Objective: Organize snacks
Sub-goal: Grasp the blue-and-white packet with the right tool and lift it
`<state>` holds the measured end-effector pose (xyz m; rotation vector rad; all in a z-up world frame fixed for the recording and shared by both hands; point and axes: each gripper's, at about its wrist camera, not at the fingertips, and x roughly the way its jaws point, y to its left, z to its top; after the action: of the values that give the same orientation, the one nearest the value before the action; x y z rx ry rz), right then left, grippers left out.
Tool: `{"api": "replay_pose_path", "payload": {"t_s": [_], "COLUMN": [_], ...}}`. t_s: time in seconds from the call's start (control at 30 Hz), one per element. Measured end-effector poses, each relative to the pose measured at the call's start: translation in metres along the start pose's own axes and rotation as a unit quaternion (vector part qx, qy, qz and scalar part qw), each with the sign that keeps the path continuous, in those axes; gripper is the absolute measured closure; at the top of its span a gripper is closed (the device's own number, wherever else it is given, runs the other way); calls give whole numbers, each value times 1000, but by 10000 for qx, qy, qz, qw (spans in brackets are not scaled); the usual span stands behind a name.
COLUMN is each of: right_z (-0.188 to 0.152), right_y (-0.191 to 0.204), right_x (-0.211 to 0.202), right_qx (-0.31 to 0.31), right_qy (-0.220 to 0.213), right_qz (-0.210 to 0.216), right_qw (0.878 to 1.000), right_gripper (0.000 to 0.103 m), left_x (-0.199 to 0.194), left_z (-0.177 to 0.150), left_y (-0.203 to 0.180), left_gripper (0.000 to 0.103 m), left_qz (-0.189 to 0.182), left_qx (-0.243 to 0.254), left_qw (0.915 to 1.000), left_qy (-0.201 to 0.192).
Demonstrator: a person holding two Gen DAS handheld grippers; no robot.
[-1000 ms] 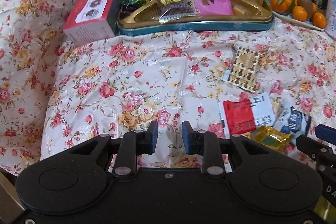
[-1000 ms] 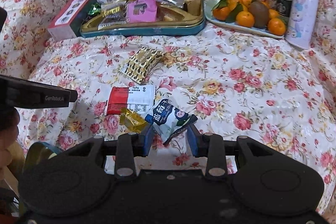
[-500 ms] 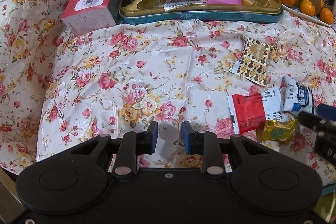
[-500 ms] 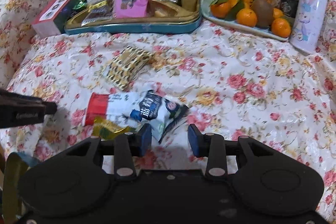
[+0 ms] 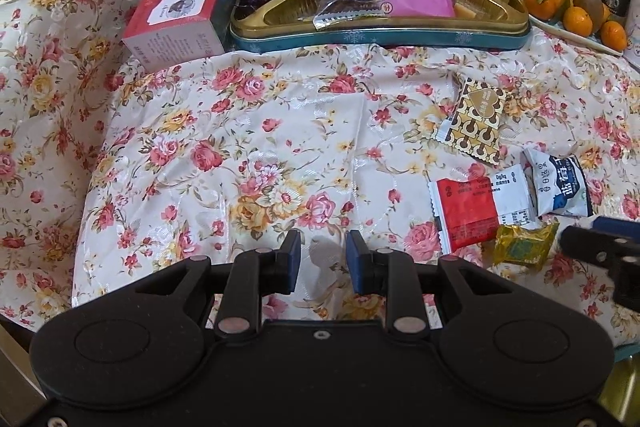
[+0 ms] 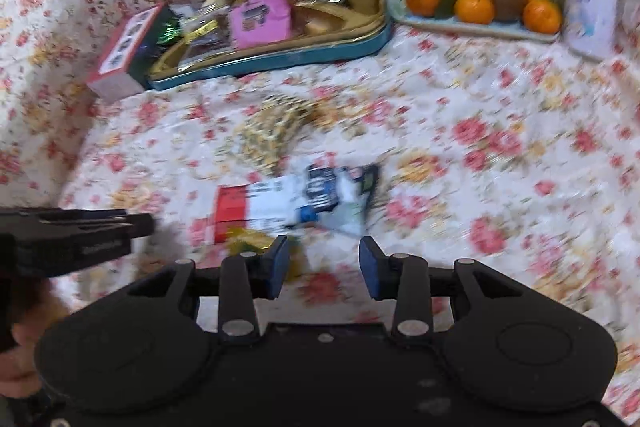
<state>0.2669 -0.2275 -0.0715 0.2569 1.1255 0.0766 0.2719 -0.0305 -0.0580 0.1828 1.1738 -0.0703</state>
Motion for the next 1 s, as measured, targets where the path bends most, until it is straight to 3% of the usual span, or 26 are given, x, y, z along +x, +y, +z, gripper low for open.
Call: {"api": "replay_pose_path", "payload": {"t_s": [0.2,0.5,0.77,1.0], "right_z": [11,43,56,42], "right_y": [4,-26,-7,1], "right_x": [18,30,38,36], "right_qx": [510,2147,1969,1268], "right_qy": [223,138,50,-36], "right_qz": [351,72,-369,-644], "right_qw": [9978,9766,9797,9898], "right_gripper": [63,59,59,58], "left_x": [-4,-1,-2,-3], "left_z": [-3,-6,-8,-8], "left_y": [9,17,21,26], "left_gripper": [67,67,67,67], "left_qz": [-3,-12,-26,28], "left_qx": [-51,-122,-132,-183], "left_qw": [10000,9999,9999,9998], "left_qy": [-27,-18,-11,-10]}}
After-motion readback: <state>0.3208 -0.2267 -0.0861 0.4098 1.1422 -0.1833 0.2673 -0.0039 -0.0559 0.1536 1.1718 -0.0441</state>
